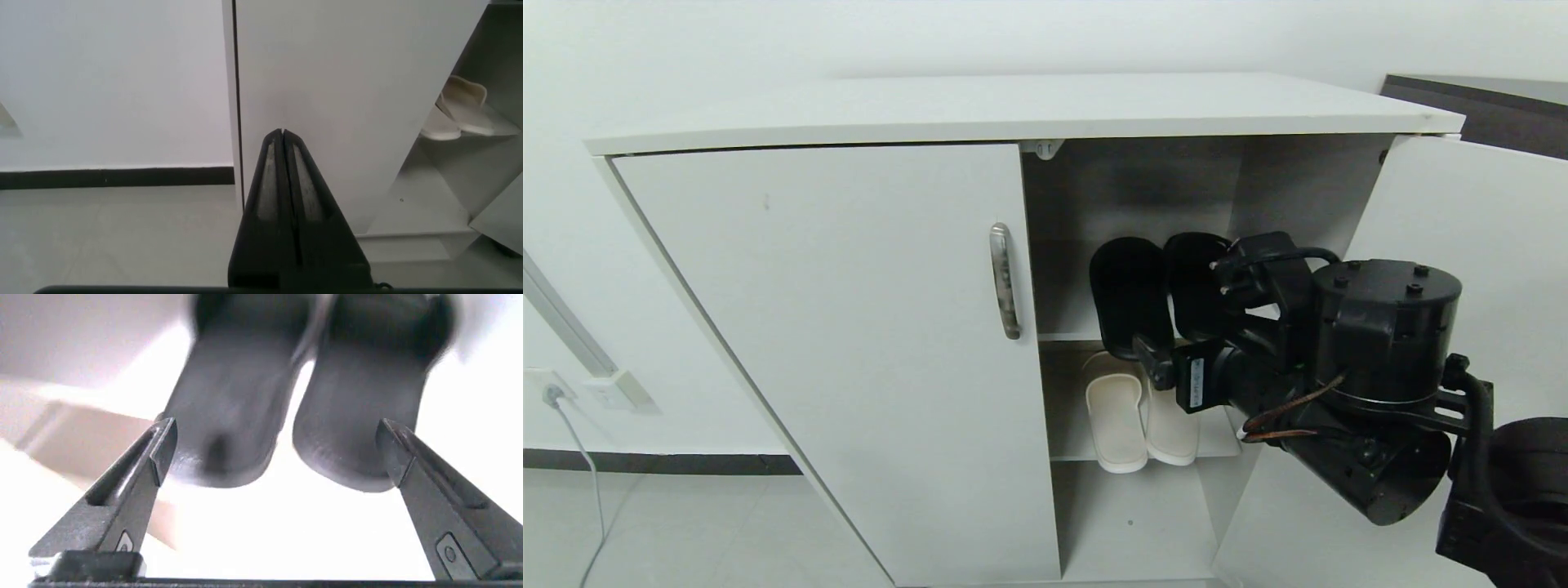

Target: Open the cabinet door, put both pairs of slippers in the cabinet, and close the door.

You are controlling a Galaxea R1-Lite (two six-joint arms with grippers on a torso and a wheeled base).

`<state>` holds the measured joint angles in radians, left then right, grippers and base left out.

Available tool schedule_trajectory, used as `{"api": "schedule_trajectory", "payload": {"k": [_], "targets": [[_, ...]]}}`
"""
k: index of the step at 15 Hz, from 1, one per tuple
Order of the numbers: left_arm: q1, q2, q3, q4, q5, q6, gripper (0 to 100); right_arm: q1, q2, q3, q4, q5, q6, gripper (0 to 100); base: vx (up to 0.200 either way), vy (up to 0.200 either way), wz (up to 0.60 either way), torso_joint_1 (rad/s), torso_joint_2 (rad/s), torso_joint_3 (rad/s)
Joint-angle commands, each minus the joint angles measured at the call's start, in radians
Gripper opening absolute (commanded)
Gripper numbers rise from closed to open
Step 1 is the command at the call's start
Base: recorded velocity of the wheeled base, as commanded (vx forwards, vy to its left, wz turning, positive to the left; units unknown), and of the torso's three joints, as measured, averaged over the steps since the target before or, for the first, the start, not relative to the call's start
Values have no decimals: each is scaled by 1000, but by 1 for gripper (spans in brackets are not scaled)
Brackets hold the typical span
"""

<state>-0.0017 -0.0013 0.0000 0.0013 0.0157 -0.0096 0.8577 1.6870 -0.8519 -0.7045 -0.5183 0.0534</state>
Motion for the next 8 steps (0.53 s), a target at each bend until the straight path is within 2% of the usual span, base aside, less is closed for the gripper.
{"api": "schedule_trajectory", "payload": {"k": [1, 2, 8], "targets": [[0, 1, 0, 0, 0, 0, 0, 1, 6, 28, -4, 1, 2, 100, 0, 0, 0, 0, 0, 0], [0, 1, 0, 0, 0, 0, 0, 3, 14, 28, -9, 1, 2, 0, 0, 0, 0, 0, 0, 0], [0, 1, 0, 0, 0, -1, 0, 4, 26, 39, -15, 1, 2, 0, 0, 0, 0, 0, 0, 0]]}}
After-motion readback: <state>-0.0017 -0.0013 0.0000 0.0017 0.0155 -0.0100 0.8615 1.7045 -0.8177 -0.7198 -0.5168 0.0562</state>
